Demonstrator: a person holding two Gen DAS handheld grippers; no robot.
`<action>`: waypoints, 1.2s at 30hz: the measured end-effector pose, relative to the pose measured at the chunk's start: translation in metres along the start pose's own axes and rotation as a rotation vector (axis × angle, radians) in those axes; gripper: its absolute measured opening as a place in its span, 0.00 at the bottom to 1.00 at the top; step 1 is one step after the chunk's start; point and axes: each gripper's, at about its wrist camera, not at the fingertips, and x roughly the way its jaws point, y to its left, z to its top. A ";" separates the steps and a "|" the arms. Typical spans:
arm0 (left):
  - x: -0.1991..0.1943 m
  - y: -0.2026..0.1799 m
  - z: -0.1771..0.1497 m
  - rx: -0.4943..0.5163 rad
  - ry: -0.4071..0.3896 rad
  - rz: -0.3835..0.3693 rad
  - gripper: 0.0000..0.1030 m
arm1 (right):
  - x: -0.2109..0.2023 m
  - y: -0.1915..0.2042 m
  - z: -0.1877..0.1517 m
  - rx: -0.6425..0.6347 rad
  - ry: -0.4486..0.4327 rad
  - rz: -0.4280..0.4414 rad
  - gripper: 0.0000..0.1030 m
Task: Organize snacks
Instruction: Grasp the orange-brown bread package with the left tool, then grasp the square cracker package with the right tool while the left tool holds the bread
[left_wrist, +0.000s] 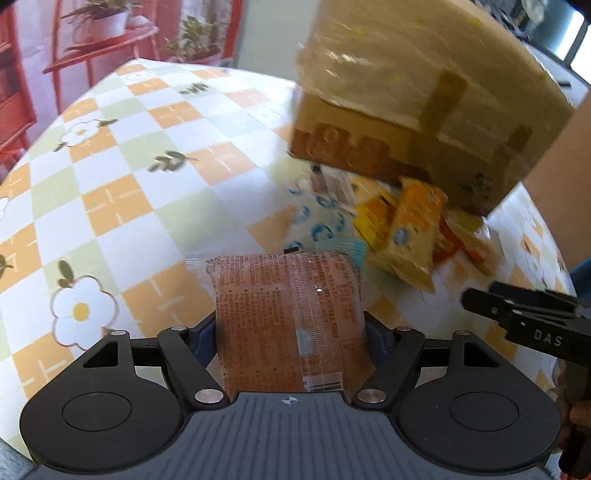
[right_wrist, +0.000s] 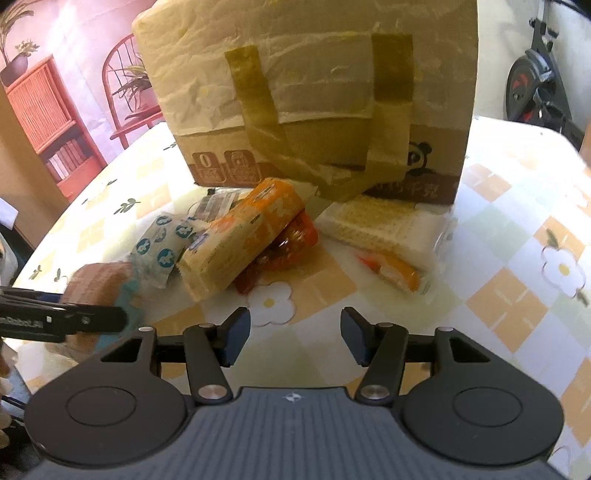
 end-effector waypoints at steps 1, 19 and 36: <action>-0.001 0.003 0.001 -0.011 -0.011 0.003 0.75 | -0.001 -0.002 0.001 -0.008 -0.005 -0.010 0.57; 0.007 0.026 0.003 -0.099 -0.032 0.000 0.76 | 0.000 -0.033 0.024 -0.121 -0.039 -0.140 0.56; 0.011 0.028 0.000 -0.107 -0.035 -0.007 0.78 | 0.061 -0.033 0.068 -0.442 0.032 -0.030 0.72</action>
